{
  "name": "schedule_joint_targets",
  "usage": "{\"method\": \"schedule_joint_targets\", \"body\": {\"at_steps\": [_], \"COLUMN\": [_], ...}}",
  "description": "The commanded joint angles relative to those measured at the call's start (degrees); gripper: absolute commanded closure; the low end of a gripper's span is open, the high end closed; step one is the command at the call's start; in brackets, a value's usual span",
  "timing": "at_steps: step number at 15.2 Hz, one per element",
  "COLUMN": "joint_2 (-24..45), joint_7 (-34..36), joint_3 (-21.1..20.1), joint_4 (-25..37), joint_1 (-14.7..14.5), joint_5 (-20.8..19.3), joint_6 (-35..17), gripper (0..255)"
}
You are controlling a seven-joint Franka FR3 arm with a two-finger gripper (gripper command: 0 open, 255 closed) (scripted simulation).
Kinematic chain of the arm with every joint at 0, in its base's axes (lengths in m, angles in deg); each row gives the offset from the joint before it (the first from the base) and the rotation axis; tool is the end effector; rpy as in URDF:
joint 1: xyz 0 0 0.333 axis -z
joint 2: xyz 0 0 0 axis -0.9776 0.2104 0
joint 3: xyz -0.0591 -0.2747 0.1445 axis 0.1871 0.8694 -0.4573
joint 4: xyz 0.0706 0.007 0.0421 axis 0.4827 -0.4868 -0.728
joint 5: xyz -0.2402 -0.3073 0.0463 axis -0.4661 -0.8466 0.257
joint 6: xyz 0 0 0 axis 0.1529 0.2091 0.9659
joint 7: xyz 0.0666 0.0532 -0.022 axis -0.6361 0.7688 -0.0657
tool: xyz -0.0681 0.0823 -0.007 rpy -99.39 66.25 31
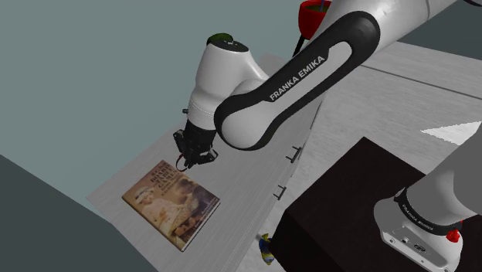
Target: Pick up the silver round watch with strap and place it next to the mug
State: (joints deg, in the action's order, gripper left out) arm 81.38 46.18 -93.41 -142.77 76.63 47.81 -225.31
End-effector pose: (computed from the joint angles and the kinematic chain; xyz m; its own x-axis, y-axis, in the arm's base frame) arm 0.4701 0.3699 0.3168 0.4255 -0.8559 -0.2940 -0.8961 -0.3531 -0.2690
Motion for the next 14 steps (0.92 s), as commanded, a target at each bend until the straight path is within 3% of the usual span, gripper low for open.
{"method": "schedule_joint_targets", "body": {"at_steps": [1, 14], "joint_2": [0.00, -6.78], "joint_7": [0.00, -1.72], "joint_3": [-0.01, -3.10], "joint_4": [0.00, 2.54], "joint_1": [0.00, 3.03], "joint_5": [0.00, 4.81], "joint_6": [0.00, 8.40], "gripper": [255, 255]}}
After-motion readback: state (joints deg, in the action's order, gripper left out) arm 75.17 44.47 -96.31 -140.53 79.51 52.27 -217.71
